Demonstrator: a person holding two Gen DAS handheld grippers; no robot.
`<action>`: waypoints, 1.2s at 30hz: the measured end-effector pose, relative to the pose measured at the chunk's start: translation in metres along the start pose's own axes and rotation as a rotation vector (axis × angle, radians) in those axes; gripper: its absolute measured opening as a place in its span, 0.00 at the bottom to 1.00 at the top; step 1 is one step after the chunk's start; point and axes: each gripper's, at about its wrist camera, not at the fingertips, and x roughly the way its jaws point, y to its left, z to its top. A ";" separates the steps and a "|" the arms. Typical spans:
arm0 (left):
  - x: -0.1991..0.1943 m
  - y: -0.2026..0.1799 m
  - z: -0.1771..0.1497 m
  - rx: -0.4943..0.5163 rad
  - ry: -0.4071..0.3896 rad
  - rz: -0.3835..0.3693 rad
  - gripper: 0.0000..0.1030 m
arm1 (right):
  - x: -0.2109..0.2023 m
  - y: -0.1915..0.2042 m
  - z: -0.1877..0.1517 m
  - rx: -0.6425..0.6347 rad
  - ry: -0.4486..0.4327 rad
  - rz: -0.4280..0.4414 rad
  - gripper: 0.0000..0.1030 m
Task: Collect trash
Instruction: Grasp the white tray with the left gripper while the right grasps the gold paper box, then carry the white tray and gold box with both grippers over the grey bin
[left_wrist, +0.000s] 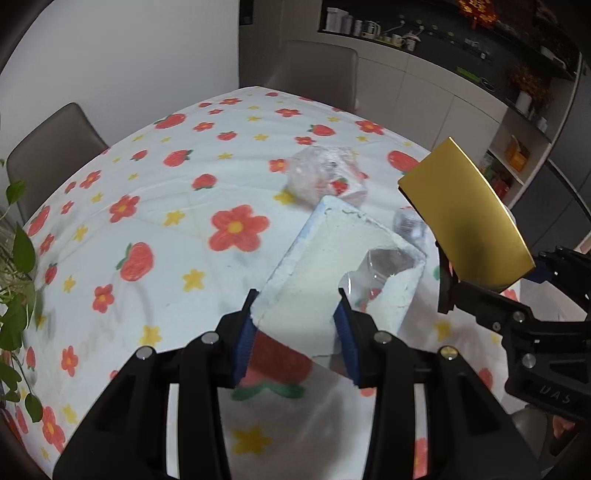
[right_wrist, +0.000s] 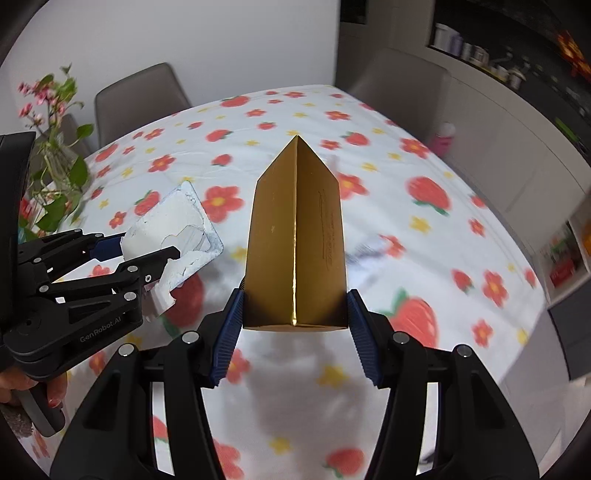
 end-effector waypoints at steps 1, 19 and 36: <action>-0.001 -0.011 0.000 0.020 -0.001 -0.017 0.39 | -0.005 -0.007 -0.006 0.019 -0.002 -0.014 0.52; -0.006 -0.276 -0.011 0.402 0.008 -0.312 0.39 | -0.130 -0.189 -0.158 0.449 -0.038 -0.342 0.52; 0.006 -0.465 -0.092 0.567 0.126 -0.429 0.39 | -0.189 -0.299 -0.314 0.690 0.022 -0.472 0.52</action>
